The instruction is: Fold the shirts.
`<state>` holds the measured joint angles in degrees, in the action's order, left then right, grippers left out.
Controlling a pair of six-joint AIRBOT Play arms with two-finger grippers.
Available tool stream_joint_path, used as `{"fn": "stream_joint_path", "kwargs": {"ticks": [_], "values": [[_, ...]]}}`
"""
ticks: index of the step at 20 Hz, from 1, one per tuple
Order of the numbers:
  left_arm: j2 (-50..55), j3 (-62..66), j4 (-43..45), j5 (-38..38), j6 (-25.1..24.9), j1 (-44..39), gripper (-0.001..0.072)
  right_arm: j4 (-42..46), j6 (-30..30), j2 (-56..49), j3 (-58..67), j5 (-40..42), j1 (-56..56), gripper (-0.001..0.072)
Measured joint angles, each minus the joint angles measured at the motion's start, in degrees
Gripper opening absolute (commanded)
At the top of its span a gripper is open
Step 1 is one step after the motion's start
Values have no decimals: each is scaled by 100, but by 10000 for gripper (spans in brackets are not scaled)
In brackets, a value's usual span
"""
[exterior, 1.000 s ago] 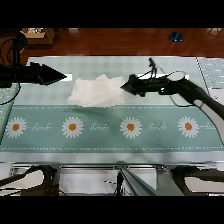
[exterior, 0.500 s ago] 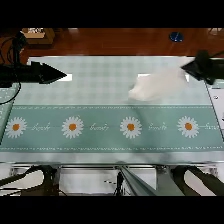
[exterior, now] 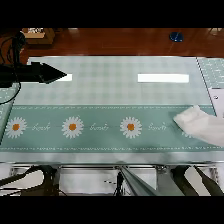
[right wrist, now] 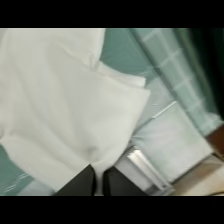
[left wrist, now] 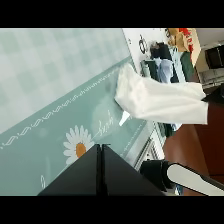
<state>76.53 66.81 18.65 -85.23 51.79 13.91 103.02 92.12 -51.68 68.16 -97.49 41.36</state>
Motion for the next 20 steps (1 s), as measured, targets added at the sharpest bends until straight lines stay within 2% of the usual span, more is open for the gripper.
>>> {"fn": "stream_joint_path", "kwargs": {"ticks": [2,5,9,15,16,17,18,20], "values": [[0,0,0,28,-44,0,20,667,-122,48,-4,-98,275,18],[0,0,0,52,-101,0,19,1196,-221,90,-11,-166,820,18],[0,0,0,92,-173,0,19,1462,-302,306,-203,-186,1663,18],[0,0,-2,197,-306,0,19,1537,-431,1010,-1187,-560,2883,20],[0,0,-2,201,-315,0,19,1569,-461,1119,-1355,-529,3036,119],[0,0,-2,225,-319,0,20,1572,-492,1202,-1497,-476,3171,323],[0,0,-2,240,-323,0,20,1585,-525,1259,-1591,-409,3270,436],[0,0,-2,240,-334,0,19,1598,-562,1329,-1718,-166,3399,437]]}}
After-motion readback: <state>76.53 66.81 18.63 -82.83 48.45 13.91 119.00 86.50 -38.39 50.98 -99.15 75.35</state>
